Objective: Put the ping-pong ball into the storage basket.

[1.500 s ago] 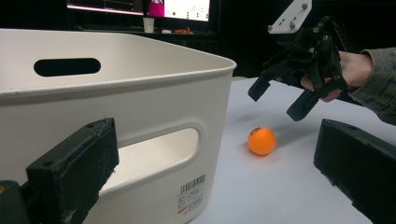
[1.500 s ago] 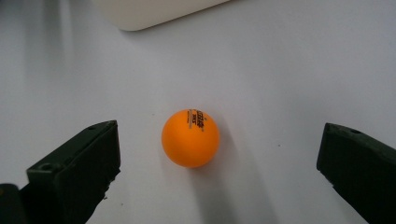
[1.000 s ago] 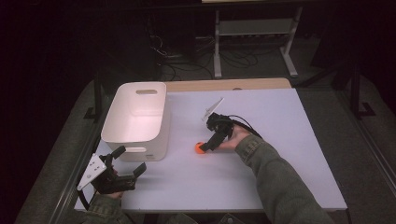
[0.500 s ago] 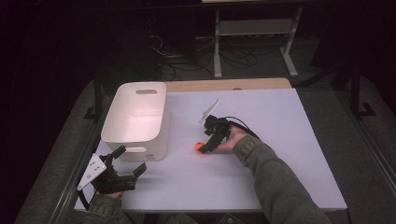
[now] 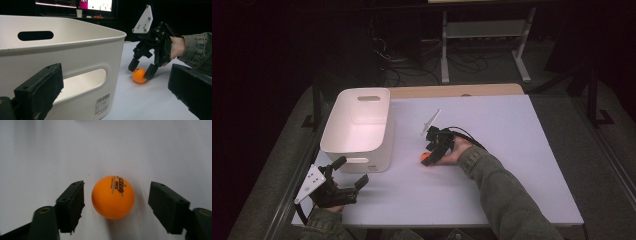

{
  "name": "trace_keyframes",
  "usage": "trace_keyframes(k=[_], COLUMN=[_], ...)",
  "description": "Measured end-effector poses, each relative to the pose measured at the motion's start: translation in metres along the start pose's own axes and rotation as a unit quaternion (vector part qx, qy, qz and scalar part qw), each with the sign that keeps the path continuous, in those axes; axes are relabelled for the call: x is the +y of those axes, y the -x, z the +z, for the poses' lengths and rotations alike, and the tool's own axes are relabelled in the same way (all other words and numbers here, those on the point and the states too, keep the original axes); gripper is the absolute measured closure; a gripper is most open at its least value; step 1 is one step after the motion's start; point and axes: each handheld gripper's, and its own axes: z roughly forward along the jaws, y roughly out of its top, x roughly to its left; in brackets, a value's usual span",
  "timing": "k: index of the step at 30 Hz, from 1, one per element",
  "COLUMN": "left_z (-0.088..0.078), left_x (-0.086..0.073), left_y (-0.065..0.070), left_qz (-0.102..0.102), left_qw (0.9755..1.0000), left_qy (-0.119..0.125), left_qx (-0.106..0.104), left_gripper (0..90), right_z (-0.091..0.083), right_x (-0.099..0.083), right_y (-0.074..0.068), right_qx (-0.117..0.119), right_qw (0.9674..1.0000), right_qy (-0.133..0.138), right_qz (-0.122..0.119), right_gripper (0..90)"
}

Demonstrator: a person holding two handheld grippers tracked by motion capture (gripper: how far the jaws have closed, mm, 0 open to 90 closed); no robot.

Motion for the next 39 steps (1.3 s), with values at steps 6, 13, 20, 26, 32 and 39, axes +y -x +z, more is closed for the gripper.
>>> trace_keyframes(k=[6,13,20,26,32,39], left_z=[0.000,0.001,0.000,0.000,0.000,0.000], left_x=[0.000,0.000,0.000,0.000,0.000,0.000], left_y=[0.000,0.000,0.000,0.000,0.000,-0.001], left_qz=[0.000,-0.001,-0.001,-0.002,-0.001,-0.002], left_qw=[1.0000,1.0000,1.0000,1.0000,1.0000,1.0000], left_qy=[0.000,-0.001,0.001,0.000,0.001,0.002], left_qx=[0.000,0.000,0.001,0.002,0.004,0.005], left_gripper=[0.0,0.0,0.0,0.0,0.0,0.0], right_z=[0.002,0.000,-0.001,-0.009,-0.014,-0.021], right_x=[0.000,0.000,0.000,0.003,0.002,0.007], right_y=[-0.001,-0.002,-0.004,-0.007,-0.010,-0.016], right_qx=[0.003,0.002,0.000,-0.004,-0.008,-0.011], right_qw=[1.0000,1.0000,0.9999,0.9997,0.9995,0.9988], right_qy=[-0.009,-0.007,-0.003,0.014,0.024,0.038], right_qz=[-0.004,-0.006,-0.013,-0.020,-0.020,-0.029], right_gripper=[42.6,49.2,50.0,50.0,50.1,50.1])
